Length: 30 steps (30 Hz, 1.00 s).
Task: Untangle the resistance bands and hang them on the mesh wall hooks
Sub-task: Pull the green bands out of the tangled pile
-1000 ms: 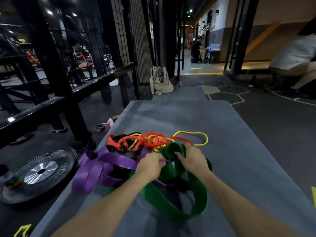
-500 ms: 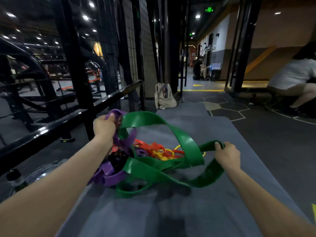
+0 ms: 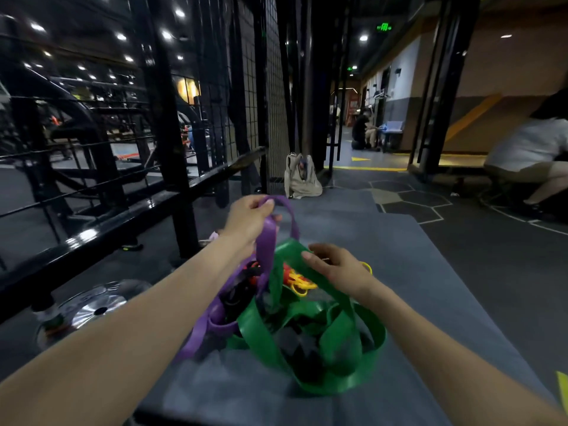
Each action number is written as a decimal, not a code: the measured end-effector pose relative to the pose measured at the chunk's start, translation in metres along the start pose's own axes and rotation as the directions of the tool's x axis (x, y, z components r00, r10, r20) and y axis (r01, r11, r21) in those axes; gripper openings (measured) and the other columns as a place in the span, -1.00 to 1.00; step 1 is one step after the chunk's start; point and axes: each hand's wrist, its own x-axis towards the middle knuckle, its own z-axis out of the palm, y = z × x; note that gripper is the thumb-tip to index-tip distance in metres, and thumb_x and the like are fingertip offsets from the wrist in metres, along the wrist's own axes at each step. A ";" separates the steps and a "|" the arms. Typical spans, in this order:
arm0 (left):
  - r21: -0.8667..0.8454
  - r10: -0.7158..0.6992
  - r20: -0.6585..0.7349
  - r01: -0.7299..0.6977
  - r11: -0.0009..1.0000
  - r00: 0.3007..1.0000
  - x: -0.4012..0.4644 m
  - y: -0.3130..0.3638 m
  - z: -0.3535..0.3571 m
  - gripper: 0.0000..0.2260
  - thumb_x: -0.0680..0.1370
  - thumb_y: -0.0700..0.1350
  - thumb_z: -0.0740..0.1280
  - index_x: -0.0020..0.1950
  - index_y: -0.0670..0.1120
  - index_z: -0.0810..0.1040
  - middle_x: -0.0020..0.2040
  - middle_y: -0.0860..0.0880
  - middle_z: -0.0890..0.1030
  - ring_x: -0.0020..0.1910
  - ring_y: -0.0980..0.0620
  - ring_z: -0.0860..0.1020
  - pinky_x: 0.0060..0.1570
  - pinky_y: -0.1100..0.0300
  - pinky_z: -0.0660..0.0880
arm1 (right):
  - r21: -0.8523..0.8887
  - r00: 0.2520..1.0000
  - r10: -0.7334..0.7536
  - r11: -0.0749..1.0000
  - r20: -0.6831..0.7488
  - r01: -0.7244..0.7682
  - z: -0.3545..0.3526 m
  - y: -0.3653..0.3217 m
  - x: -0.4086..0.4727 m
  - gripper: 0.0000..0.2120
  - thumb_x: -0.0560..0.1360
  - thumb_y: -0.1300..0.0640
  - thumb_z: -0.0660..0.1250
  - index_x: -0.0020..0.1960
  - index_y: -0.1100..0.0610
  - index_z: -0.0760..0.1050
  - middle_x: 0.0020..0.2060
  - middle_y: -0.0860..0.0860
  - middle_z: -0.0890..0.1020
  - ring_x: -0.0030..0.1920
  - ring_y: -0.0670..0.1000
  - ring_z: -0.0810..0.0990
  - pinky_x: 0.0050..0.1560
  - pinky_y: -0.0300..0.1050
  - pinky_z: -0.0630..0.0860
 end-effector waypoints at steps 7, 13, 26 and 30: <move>-0.131 0.130 0.217 -0.103 0.986 0.968 -0.015 0.031 0.009 -0.85 0.55 -0.34 0.25 -0.03 -0.11 0.53 -0.16 -0.06 0.62 -0.33 0.13 0.63 -0.31 0.20 0.59 | 0.025 0.994 -0.109 0.994 0.005 0.109 0.007 -0.022 0.010 -0.67 0.48 0.07 0.37 0.19 0.12 0.39 -0.09 -0.06 0.52 -0.08 -0.07 0.55 -0.10 -0.29 0.52; -0.258 0.047 0.238 0.016 0.966 0.970 -0.017 0.016 -0.004 -0.86 0.54 -0.34 0.24 -0.03 -0.14 0.52 -0.13 -0.11 0.60 -0.34 0.10 0.64 -0.36 0.19 0.59 | 0.240 0.992 -0.086 0.965 -0.097 0.107 0.010 -0.023 0.015 -0.87 0.51 0.16 0.33 -0.04 0.23 0.47 -0.22 0.09 0.45 -0.20 0.19 0.54 0.01 0.11 0.55; -0.211 0.092 0.324 -0.023 0.977 0.942 0.008 0.047 0.012 -0.84 0.60 -0.08 0.20 -0.04 -0.09 0.55 -0.26 0.04 0.64 -0.28 0.11 0.59 -0.28 0.28 0.56 | 0.000 0.835 -0.388 0.907 -0.391 0.422 -0.073 -0.100 0.049 -0.80 0.60 0.14 0.17 0.06 0.25 0.47 -0.13 0.16 0.57 -0.13 0.05 0.57 0.00 -0.17 0.57; 0.161 0.090 0.206 -0.124 0.979 0.974 0.017 0.030 0.019 -0.85 0.57 -0.31 0.24 0.10 -0.24 0.53 -0.15 -0.06 0.57 -0.25 0.10 0.54 -0.27 0.42 0.51 | -0.065 0.880 -0.357 0.933 -0.312 0.355 -0.071 -0.073 0.050 -0.86 0.60 0.16 0.16 -0.07 0.04 0.48 -0.12 0.10 0.58 0.01 0.21 0.57 0.14 0.16 0.50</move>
